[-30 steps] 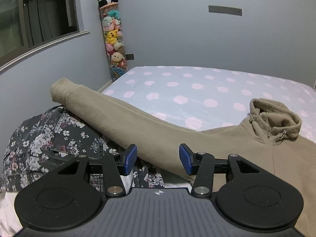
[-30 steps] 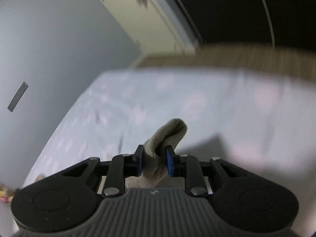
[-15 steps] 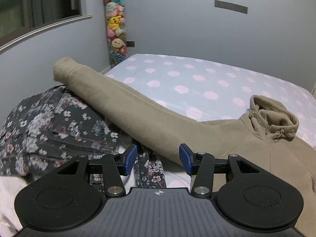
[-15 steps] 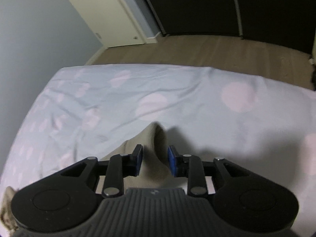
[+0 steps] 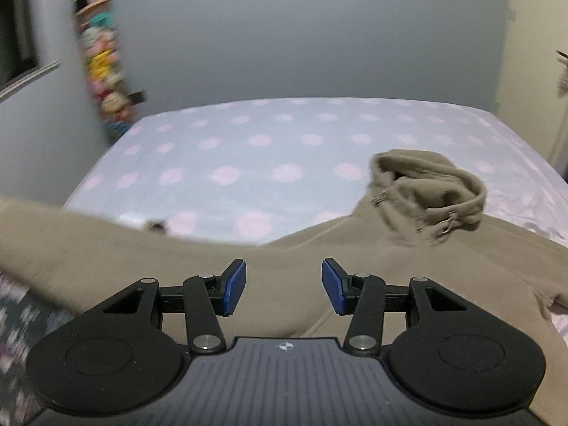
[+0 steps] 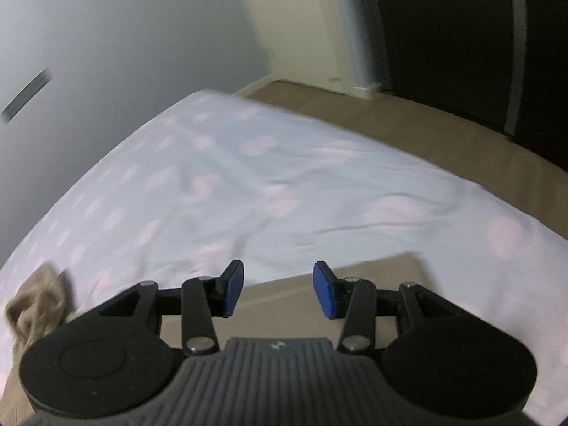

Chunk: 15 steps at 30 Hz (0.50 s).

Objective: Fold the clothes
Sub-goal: 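Grasp the other sleeve cuff with the right gripper and fold it across the body, then grasp the hood edge with the left gripper while the right gripper grasps the hood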

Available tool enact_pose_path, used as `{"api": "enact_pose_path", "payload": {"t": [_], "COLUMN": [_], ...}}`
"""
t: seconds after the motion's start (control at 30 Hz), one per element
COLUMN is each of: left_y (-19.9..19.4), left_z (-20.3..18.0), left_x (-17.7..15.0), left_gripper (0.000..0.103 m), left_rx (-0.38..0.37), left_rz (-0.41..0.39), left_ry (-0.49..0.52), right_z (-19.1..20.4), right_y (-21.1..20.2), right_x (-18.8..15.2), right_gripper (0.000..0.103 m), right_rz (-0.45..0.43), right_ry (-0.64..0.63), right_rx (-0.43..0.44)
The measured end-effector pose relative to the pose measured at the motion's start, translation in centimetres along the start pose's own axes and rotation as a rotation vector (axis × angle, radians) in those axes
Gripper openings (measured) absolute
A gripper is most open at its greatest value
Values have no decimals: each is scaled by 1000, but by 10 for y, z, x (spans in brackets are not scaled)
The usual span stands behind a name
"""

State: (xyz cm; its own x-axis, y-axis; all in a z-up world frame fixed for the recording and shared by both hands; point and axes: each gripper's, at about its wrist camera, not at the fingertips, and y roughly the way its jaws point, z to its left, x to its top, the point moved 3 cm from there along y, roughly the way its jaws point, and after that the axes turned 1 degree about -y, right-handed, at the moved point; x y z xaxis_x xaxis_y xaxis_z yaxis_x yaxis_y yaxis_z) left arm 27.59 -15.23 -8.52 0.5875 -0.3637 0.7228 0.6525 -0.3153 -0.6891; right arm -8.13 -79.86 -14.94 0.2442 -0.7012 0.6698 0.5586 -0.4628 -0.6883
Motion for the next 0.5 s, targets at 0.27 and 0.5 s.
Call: {"api": "enact_pose_path", "payload": {"t": [0.27,0.5], "left_y": [88,184], "left_z": [-51,-89], "left_x": [41,78], "left_gripper": [45,45], "left_rx": [-64,-142], "left_rz": [-4,9], "left_ry": [166,264], "right_z": [168,296], "right_y": [54,122], "right_x": [-19,-41], "right_gripper": [49,56], "right_rz": [93,170], "right_ry": [-240,-381], "right_rx": [172,301]}}
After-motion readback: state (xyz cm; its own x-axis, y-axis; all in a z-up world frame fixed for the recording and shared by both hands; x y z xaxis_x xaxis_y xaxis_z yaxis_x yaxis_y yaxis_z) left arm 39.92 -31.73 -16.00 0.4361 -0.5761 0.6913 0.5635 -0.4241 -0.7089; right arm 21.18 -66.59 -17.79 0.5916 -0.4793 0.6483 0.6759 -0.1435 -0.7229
